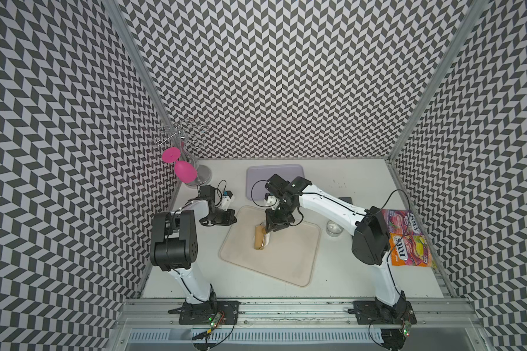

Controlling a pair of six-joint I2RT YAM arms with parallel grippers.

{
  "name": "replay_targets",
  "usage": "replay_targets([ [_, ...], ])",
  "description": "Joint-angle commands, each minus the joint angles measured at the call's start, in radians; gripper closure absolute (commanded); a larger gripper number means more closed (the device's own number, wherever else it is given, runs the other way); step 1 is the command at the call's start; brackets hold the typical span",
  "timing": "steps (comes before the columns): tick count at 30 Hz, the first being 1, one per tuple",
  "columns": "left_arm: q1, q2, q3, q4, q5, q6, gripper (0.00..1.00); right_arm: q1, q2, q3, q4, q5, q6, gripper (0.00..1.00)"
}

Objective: Roll out the dumpling wrappers from the dough
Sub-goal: Flatten out the dough on the work surface.

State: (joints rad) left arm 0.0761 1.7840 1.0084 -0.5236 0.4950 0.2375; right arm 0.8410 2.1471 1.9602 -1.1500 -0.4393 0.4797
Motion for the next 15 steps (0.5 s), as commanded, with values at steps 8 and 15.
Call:
replay_targets([
  [8, -0.012, 0.028, -0.029, -0.038, 0.014, -0.015, 1.0, 0.024, 0.149, -0.099, 0.046, 0.067, 0.017, 1.0],
  [15, -0.011, 0.028, -0.03, -0.039, 0.013, -0.014, 1.0, 0.02, 0.132, -0.091, 0.096, 0.029, 0.018, 1.0],
])
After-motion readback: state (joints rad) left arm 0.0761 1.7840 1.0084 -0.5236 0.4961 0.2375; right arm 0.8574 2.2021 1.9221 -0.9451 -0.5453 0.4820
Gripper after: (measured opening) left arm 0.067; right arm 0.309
